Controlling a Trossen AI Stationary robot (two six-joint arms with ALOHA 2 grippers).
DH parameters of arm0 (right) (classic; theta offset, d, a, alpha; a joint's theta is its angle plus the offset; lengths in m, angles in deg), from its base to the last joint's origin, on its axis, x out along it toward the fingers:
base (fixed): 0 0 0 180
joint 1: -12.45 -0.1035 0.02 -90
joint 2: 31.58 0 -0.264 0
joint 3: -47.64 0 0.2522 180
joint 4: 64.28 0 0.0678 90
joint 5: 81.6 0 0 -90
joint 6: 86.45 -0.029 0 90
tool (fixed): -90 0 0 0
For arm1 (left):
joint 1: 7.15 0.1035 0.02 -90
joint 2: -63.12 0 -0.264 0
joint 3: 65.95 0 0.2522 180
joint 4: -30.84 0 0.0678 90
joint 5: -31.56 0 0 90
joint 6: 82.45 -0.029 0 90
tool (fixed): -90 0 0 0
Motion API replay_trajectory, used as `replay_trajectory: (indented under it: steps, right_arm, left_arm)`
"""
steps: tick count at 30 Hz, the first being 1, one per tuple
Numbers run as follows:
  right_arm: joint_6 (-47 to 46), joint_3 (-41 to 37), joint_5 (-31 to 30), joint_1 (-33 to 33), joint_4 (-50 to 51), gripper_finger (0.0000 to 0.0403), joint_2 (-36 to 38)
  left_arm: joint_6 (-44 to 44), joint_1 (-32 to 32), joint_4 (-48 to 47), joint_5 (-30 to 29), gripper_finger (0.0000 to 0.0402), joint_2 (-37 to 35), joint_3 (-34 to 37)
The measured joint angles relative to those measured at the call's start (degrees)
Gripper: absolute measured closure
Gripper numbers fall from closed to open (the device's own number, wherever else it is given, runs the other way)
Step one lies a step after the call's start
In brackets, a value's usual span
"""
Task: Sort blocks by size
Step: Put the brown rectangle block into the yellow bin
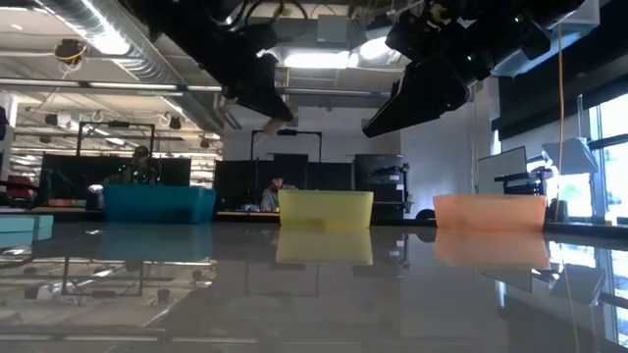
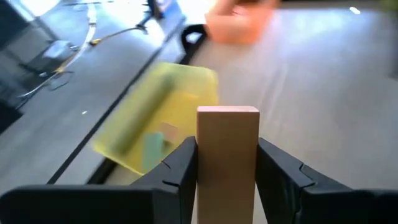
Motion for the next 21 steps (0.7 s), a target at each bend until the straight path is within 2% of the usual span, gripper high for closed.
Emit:
replay_trajectory:
  steps: [7,21]
  right_arm:
    - [0.00,0.02,0.02,0.01,-0.84,0.0127,-0.23]
    - [0.07,0.04,0.04,0.02,-4.48,0.0127,-4.27]
  left_arm:
    - [0.55,7.26,9.37,3.09,0.0279,3.25,-0.02]
    - [2.46,14.26,30.55,3.70,0.0277,19.51,-0.37]
